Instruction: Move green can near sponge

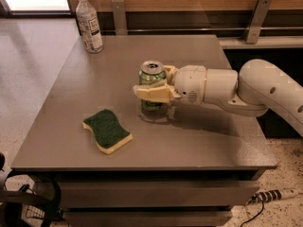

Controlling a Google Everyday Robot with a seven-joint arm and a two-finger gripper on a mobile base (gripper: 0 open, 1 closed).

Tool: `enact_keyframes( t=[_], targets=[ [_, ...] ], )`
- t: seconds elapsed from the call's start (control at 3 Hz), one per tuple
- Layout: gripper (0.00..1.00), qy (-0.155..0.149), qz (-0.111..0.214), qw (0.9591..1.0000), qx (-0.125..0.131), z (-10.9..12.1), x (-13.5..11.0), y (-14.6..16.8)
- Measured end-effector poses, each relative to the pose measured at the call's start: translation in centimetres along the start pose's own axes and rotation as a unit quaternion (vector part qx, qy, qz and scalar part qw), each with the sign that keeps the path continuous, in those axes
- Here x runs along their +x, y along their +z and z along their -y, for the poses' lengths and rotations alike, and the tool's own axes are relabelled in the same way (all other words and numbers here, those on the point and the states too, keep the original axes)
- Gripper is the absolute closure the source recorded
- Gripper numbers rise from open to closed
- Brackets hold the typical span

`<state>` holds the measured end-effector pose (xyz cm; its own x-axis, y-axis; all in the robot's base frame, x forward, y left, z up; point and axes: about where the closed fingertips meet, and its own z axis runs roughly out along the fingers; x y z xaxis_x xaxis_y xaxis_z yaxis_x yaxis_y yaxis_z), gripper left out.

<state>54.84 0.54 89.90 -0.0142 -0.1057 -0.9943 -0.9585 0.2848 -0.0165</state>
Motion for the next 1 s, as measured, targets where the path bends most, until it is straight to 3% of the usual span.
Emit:
enact_keyframes(
  t=[0.67, 1.0],
  targets=[
    [1.0, 0.027, -0.019, 0.9994, 0.014, -2.0, 2.5, -0.3],
    [0.85, 0.027, -0.019, 0.9994, 0.012, -2.1, 2.5, -0.1]
  ],
)
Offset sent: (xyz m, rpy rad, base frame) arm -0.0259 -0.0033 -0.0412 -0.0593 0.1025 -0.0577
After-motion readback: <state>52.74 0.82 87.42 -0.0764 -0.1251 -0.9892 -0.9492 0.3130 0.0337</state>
